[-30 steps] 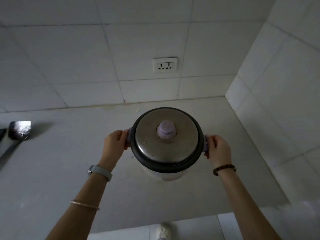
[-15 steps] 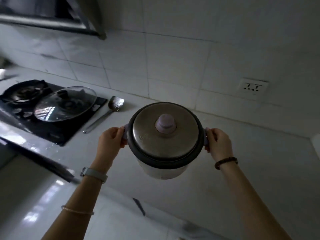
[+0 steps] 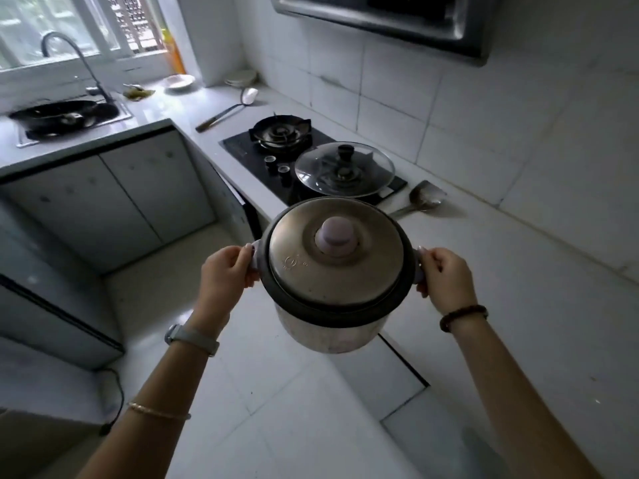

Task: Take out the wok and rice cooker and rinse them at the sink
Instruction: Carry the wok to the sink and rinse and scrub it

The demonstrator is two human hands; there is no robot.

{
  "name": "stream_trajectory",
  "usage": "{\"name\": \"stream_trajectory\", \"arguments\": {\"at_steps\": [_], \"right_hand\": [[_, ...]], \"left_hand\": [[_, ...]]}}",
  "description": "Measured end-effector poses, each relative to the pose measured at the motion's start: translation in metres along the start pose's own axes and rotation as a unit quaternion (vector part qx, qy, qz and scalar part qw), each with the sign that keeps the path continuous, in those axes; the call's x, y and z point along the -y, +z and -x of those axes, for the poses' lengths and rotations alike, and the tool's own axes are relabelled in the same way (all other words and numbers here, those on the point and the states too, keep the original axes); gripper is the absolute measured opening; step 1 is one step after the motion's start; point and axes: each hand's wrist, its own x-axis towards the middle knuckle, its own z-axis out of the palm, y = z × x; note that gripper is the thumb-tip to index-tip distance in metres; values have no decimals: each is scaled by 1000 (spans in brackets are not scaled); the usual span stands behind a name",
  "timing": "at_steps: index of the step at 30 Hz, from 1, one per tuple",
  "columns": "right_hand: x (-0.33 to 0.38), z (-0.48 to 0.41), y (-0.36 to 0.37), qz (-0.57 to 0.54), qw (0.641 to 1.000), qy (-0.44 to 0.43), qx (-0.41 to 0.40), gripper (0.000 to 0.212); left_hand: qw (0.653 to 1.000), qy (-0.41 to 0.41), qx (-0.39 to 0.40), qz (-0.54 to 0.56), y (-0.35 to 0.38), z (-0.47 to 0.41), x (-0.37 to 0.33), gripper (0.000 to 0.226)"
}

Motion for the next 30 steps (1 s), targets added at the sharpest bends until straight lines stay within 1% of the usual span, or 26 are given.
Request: {"name": "stream_trajectory", "arguments": {"at_steps": [6,12,16,23,30], "right_hand": [[60,-2,115,-23,995,-19,93,32],[111,-19,206,-49,981,-57,181,34],[140,-39,267,-53,967,-91,232,34],[196,-83,372,-62,936,-139,318,32],[252,-144,471,-41,907,-203,366,35]], "left_hand": [[996,-37,-79,-16,-114,-24,46,38],[983,-59,-172,-39,-186,-32,63,33],[969,-85,-232,-28,-222,-42,81,35],[940,-120,-315,-47,-272,-84,98,34],[908,-151,-388,-41,-301,-152,112,34]]}}
